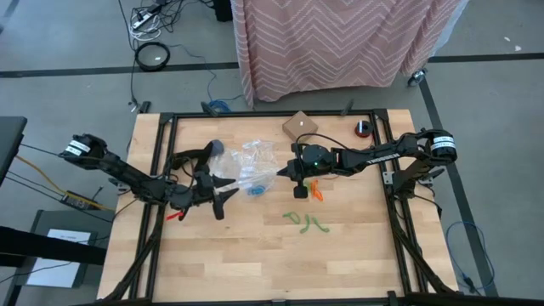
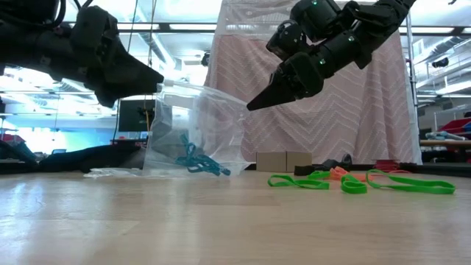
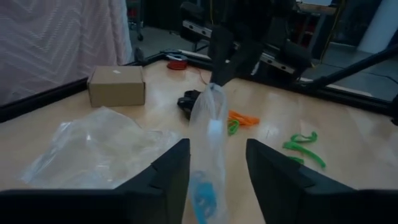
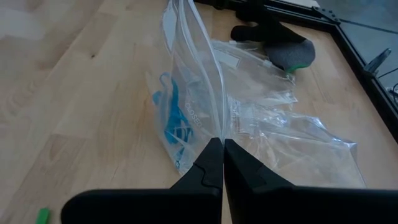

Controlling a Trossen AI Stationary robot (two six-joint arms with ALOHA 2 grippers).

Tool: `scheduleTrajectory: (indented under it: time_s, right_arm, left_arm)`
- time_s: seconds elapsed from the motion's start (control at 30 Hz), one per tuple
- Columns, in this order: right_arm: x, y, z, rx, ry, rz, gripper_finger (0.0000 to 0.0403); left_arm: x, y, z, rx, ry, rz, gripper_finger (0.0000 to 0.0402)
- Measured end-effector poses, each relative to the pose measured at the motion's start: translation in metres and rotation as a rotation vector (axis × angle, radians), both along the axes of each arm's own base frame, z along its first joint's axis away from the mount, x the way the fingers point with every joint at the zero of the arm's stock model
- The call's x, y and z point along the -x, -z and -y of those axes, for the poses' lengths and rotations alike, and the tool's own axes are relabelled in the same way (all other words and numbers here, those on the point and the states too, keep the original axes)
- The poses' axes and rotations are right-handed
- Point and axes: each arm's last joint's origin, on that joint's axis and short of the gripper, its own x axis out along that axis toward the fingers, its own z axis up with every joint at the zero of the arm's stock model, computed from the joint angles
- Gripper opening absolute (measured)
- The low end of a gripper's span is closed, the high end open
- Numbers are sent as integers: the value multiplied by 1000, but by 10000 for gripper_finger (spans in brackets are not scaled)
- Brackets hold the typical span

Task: Sort rubber bands
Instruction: Close the transparent zip bag

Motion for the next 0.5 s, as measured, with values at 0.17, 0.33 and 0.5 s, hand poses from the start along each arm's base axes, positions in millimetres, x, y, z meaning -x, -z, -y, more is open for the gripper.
scheduleTrajectory:
  time_s: [0.17,0.33,0.5]
  right_arm:
    - [0,0,0,-4,-8,0,0]
    - [0,0,0,-4,-8,0,0]
    - [0,0,0,-5,-8,0,0]
  left_arm:
    - [0,-1,-1,-22,-19,4,136]
    - [0,-1,-1,-24,-21,-2,126]
    - [0,0,-1,-26,-21,-3,99]
